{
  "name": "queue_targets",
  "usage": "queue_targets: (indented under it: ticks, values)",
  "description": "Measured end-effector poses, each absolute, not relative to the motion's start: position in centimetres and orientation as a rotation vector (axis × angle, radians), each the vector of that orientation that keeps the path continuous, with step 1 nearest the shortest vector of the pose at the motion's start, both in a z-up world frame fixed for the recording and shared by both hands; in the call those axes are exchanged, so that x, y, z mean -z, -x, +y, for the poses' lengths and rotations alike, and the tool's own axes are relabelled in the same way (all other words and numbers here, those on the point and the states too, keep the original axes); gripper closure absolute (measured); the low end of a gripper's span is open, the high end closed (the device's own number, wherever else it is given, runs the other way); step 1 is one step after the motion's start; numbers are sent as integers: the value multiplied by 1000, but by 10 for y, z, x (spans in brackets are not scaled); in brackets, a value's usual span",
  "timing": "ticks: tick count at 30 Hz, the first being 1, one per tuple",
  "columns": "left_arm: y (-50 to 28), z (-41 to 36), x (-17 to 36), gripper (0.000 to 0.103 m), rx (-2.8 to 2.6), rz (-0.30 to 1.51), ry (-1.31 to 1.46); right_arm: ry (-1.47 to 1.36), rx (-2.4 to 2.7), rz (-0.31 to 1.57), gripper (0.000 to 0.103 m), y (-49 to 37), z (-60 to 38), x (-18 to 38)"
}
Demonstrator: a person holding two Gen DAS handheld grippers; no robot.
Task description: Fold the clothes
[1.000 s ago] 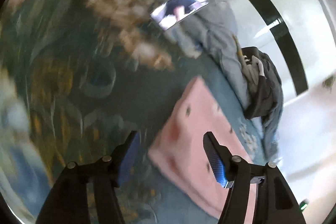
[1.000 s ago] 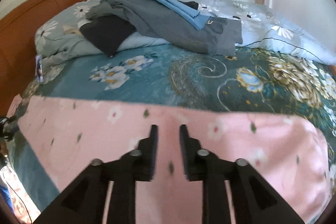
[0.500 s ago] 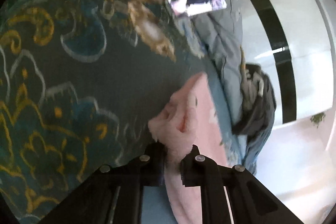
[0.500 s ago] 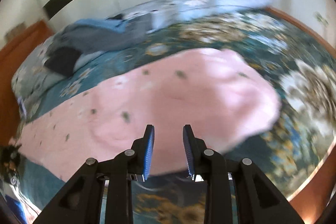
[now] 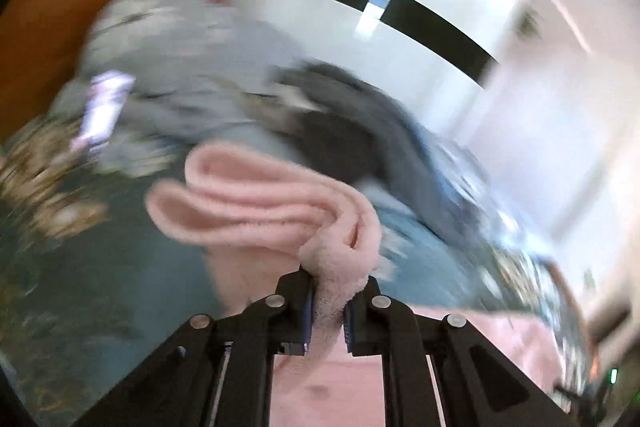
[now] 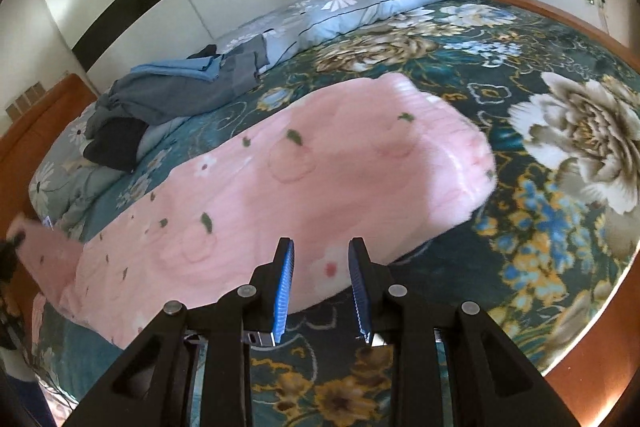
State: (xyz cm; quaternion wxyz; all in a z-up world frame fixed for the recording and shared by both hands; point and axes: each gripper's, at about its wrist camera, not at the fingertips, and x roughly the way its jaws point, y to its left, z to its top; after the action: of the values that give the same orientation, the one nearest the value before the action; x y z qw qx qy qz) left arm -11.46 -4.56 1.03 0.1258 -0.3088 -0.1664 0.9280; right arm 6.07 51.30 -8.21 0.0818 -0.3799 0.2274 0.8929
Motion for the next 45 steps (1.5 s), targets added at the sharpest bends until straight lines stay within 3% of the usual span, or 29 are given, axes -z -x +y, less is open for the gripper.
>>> queue_targets:
  ticks: [8,15,20,23,24,25,27,32,36,45]
  values:
    - [115,135,26,91,-2429,-211,1032,1147,-2710,702,74,-62,503,84]
    - [94,189,73,91,-2337,-131,1175,1193,-2747,720,74,-54,486,88]
    - [84,190,100,82,-2271,-132,1243,1233,-2843,768,74,-34,454,84]
    - [78,187,104,67,-2191,-140,1246,1261,-2919,886,73,-15,432,82]
    - [75,181,101,58,-2159,-168,1246,1278,-2941,929,70,-8,425,82]
    - [71,175,99,51,-2126,-196,1245,1298,-2961,974,60,0,416,82]
    - [65,163,94,46,-2065,-249,1240,1350,-2989,995,53,14,396,83]
    - [58,100,66,42,-2238,-282,1161,1448,-3081,807,53,43,344,75]
    - [69,47,65,41,-2553,-242,1161,1500,-3039,449,52,67,317,74]
    - [85,11,120,41,-2503,-294,1376,1703,-2913,581,52,88,324,109]
